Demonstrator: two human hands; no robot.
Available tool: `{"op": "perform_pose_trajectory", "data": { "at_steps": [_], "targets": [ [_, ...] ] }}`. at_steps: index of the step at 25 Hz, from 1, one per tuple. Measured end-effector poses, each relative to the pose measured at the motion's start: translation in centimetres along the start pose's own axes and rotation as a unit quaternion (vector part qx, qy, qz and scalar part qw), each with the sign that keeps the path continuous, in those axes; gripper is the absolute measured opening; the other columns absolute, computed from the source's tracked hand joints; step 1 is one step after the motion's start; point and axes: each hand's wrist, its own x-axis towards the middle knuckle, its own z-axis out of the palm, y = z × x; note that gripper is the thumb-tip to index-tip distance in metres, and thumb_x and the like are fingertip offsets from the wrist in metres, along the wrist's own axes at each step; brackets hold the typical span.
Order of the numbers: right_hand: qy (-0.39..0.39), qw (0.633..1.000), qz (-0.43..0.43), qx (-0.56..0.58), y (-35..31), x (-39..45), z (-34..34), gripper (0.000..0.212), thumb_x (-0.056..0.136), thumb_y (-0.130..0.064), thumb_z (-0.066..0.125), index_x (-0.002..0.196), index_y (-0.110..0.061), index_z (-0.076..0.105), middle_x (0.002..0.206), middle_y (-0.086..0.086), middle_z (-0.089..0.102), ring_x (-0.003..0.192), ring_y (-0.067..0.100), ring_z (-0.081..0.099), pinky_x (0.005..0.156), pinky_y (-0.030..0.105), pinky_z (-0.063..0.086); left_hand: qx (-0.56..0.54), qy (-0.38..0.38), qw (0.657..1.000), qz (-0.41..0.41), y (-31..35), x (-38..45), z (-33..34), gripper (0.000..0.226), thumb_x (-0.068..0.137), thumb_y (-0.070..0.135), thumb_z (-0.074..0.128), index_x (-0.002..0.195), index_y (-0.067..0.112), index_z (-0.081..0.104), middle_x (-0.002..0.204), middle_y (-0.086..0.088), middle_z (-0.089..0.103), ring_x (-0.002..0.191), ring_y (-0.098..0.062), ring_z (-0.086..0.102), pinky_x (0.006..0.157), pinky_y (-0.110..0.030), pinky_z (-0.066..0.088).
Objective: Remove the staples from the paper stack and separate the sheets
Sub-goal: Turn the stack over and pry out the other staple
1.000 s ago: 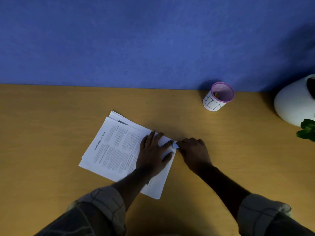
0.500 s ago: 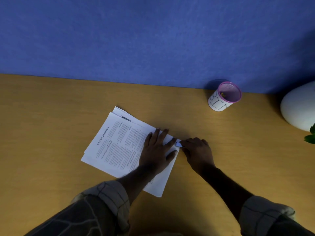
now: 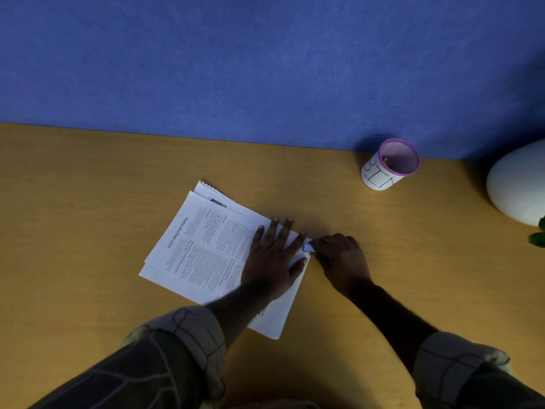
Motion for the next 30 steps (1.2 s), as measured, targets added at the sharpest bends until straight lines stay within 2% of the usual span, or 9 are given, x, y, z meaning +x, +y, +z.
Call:
{"op": "perform_pose_trajectory", "data": {
  "at_steps": [5,9,12,15,21,30],
  "targets": [
    [-0.002,1.000,0.009,0.025,0.09,0.30,0.17,0.019,0.083,-0.013,0.071,0.101,-0.018,0.072,0.087,0.000,0.071,0.079,0.020,0.062,0.068,0.029,0.044,0.002,0.003,1.000,0.000,0.11,-0.01,-0.06,0.058,0.101,0.060,0.027,0.154,0.037,0.028,0.170,-0.002,0.012,0.157,-0.030,0.005,0.125,-0.054,0.012],
    [0.000,0.999,0.021,0.047,0.04,0.48,0.11,0.017,0.086,-0.014,0.070,0.102,-0.018,0.073,0.085,0.001,0.071,0.075,0.018,0.061,0.066,0.025,0.040,0.006,0.007,1.000,0.001,0.09,-0.03,-0.08,0.058,0.101,0.061,0.027,0.154,0.038,0.028,0.169,-0.002,0.014,0.156,-0.030,0.007,0.125,-0.055,0.014],
    [0.002,0.998,0.043,0.053,-0.17,0.36,0.32,0.016,0.087,-0.017,0.069,0.102,-0.017,0.072,0.089,0.000,0.071,0.079,0.017,0.062,0.068,0.029,0.047,0.000,0.008,1.000,0.000,0.05,-0.02,-0.14,0.058,0.101,0.061,0.028,0.154,0.038,0.027,0.169,-0.002,0.014,0.157,-0.030,0.006,0.125,-0.054,0.013],
    [0.009,0.998,0.053,0.027,-0.31,0.16,0.76,0.019,0.084,-0.016,0.071,0.103,-0.016,0.071,0.094,0.000,0.071,0.085,0.019,0.063,0.071,0.029,0.042,-0.013,0.013,1.000,0.003,0.03,-0.15,-0.18,0.057,0.099,0.060,0.036,0.153,0.040,0.028,0.169,-0.005,0.015,0.156,-0.031,0.008,0.125,-0.054,0.013],
    [0.009,0.999,0.048,0.013,-0.29,0.12,1.02,0.023,0.083,-0.016,0.072,0.106,-0.019,0.069,0.099,-0.001,0.071,0.093,0.018,0.063,0.076,0.028,0.037,-0.023,0.017,1.000,0.007,-0.14,-0.07,-0.30,0.051,0.098,0.059,0.040,0.146,0.042,0.040,0.167,-0.005,0.021,0.155,-0.031,0.014,0.124,-0.055,0.018],
    [0.019,1.000,0.003,-0.002,-0.13,-0.42,1.01,0.021,0.081,-0.016,0.073,0.101,-0.019,0.068,0.095,0.001,0.069,0.090,0.019,0.063,0.076,0.032,0.042,-0.032,0.013,0.999,-0.002,-0.04,0.00,-0.41,0.052,0.097,0.063,0.037,0.147,0.047,0.039,0.168,0.000,0.018,0.156,-0.027,0.008,0.126,-0.051,0.013]
  ]
}}
